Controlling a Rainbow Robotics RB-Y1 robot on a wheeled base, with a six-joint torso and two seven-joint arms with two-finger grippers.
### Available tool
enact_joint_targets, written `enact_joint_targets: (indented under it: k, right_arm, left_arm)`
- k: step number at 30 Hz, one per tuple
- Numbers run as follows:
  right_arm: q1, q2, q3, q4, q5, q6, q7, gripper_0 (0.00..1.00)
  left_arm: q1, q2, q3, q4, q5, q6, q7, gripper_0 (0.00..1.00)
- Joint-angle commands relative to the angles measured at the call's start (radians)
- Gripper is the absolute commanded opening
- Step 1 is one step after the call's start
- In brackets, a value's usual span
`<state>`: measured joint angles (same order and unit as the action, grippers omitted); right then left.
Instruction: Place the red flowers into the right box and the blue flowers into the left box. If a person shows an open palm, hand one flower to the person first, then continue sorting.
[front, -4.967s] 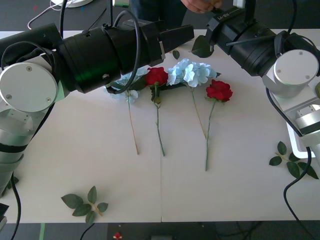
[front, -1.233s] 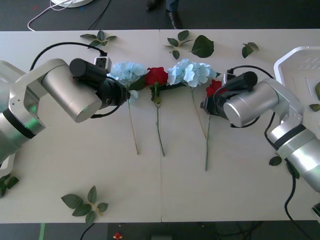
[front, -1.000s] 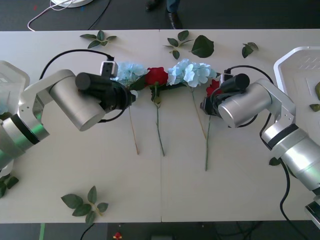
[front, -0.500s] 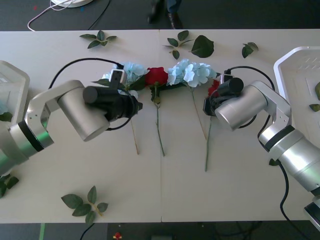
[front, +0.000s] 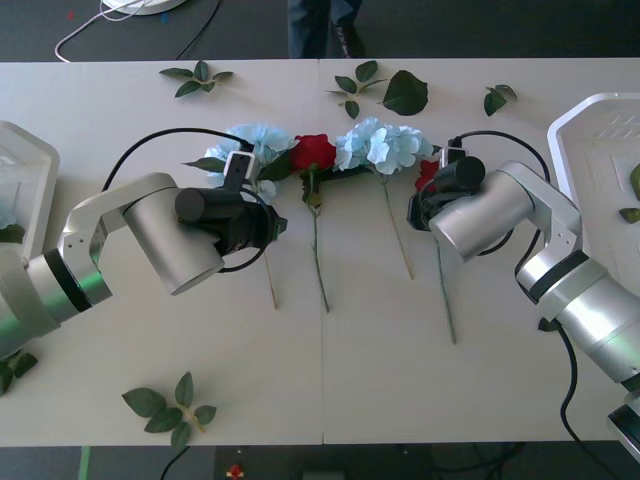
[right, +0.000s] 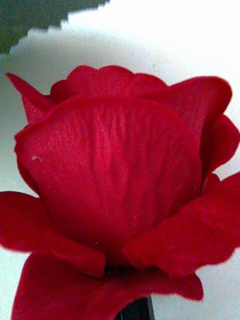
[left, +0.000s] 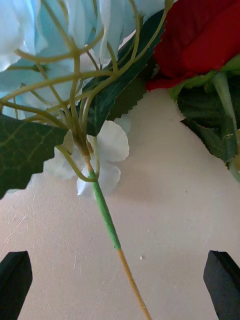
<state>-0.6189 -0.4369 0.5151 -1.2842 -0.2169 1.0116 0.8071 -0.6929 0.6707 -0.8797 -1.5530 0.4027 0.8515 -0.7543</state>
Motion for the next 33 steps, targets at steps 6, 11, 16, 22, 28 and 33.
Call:
enact_joint_targets:
  k: [6,11,16,22,28,33]
  right_arm:
    - [-0.027,-0.063,-0.083,-0.207,-0.013,0.150,0.004,0.00]
    - [-0.025,-0.120,-0.162,-0.256,-0.015,0.206,0.103,0.00]
    - [-0.025,-0.201,-0.285,-0.257,-0.015,0.228,0.244,0.00]
    - [-0.022,-0.321,-0.377,-0.248,-0.015,0.243,0.354,0.00]
    - [-0.024,-0.414,-0.440,-0.153,-0.015,0.205,0.469,0.00]
    - [-0.024,-0.454,-0.449,-0.030,-0.018,0.076,0.517,0.00]
  left_arm:
    - [-0.050,0.001,-0.016,0.033,-0.016,-0.014,0.046,1.00]
    - [-0.050,0.001,-0.018,0.054,-0.024,-0.014,0.043,0.97]
    - [-0.050,0.001,-0.021,0.056,-0.045,-0.014,0.041,0.00]
    - [-0.050,0.001,-0.021,0.056,-0.051,-0.014,0.043,0.00]
    - [-0.050,0.001,-0.021,0.056,-0.051,-0.014,0.044,0.00]
    - [-0.050,0.003,-0.021,0.056,-0.053,-0.015,0.044,0.00]
